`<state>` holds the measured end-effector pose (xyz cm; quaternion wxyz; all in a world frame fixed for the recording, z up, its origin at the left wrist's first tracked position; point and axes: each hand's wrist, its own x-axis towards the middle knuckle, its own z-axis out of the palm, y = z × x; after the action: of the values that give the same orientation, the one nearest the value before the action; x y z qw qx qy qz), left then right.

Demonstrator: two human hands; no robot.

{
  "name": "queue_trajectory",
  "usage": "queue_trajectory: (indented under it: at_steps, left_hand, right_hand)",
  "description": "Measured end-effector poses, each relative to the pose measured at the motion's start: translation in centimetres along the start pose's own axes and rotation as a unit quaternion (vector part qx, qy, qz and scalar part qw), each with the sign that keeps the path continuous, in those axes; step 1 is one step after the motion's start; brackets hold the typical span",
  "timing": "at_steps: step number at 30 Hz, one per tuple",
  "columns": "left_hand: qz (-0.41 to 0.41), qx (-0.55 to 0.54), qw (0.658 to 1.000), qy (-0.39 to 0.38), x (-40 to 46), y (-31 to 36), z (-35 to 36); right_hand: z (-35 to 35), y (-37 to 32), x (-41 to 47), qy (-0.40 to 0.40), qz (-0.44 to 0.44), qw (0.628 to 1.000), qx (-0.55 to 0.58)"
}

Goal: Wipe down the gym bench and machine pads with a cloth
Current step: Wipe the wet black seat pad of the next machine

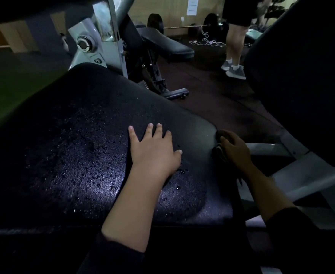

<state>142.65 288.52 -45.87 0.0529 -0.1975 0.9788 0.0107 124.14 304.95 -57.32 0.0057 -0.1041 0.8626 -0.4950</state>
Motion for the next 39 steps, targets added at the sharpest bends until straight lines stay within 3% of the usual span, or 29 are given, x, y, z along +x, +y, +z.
queue_trajectory:
  at_steps: [6, 11, 15, 22, 28, 33, 39]
  left_hand:
    - [0.03, -0.039, 0.999, 0.016, -3.3, -1.6, -0.3]
    - [0.038, 0.0, 0.998, 0.05, -5.9, -4.9, -0.3]
    - [0.048, 0.037, 0.995, 0.075, -7.3, -6.5, 0.0]
    - [0.066, 0.077, 0.99, 0.096, -8.4, -7.7, 0.1]
    - [0.053, 0.089, 0.988, 0.112, -8.7, -9.1, 0.3]
    - [0.047, 0.077, 0.988, 0.122, -8.4, -9.1, 0.5]
    - [0.048, 0.085, 0.986, 0.134, -8.6, -9.2, 0.7]
  right_hand:
    - [0.7, -4.3, -6.2, 0.078, -0.228, 0.97, -0.016]
    - [2.3, -9.1, -10.9, -0.008, -0.362, 0.932, 0.004]
    - [4.2, -10.5, -13.4, -0.067, -0.342, 0.934, -0.078]
    - [3.8, -10.9, -14.6, -0.062, -0.278, 0.923, -0.257]
    - [4.0, -10.6, -14.2, -0.099, -0.244, 0.945, -0.193]
    - [4.4, -11.2, -17.4, -0.062, -0.354, 0.917, -0.173]
    - [0.7, -7.0, -19.0, -0.093, -0.435, 0.885, -0.141]
